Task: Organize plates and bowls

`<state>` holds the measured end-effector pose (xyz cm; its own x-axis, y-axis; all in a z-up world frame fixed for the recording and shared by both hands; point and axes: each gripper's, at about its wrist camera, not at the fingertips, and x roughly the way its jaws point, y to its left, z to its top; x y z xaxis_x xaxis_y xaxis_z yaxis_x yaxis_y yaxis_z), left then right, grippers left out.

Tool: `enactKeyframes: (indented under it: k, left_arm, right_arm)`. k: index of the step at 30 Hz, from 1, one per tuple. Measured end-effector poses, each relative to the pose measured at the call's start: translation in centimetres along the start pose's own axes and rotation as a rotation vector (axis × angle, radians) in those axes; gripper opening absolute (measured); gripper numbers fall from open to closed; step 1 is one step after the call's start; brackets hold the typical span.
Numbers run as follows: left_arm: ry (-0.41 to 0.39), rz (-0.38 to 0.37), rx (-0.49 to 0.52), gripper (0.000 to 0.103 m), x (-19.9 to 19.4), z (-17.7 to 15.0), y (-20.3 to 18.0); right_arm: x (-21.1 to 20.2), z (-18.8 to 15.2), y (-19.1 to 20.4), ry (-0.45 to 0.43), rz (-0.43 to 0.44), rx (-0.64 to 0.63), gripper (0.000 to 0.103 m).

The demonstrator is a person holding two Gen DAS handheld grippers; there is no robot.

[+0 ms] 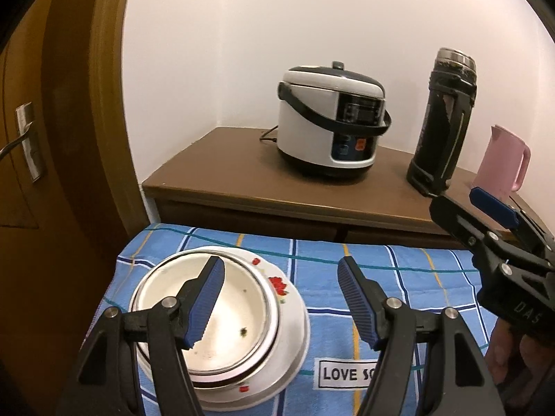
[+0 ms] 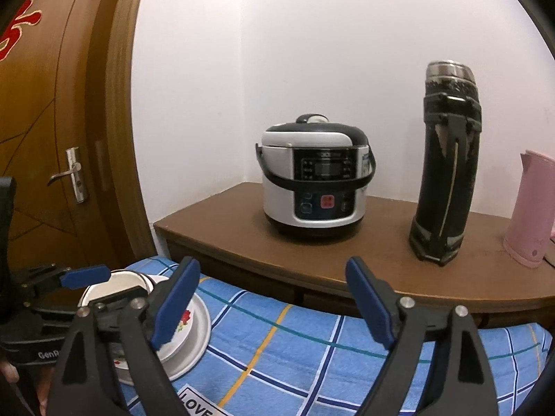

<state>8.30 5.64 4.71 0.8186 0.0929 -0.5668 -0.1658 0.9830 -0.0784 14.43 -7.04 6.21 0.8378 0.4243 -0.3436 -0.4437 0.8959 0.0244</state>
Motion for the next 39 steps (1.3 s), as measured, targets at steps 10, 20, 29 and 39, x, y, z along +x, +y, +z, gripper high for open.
enactKeyframes:
  k: [10,20,29,39]
  left_arm:
    - [-0.01,-0.008,0.031,0.075,0.4,0.2,-2.5]
    - [-0.017,-0.003,0.045,0.075,0.1,0.1,-3.2]
    - [-0.035,-0.006,0.086,0.075,-0.2,0.4,-4.3]
    - [-0.029,-0.014,0.08,0.075,0.0,0.7,-4.5]
  right_arm:
    - [-0.9,0.2,-1.4,-0.026,-0.028,0.025,0.094]
    - [-1.4,0.4,-2.0,-0.043,-0.041,0.034,0.095]
    - [-2.0,0.4,-2.0,-0.076,-0.104,0.011,0.098]
    - [-2.4,0.7,-2.7,-0.105,-0.142,0.012,0.098]
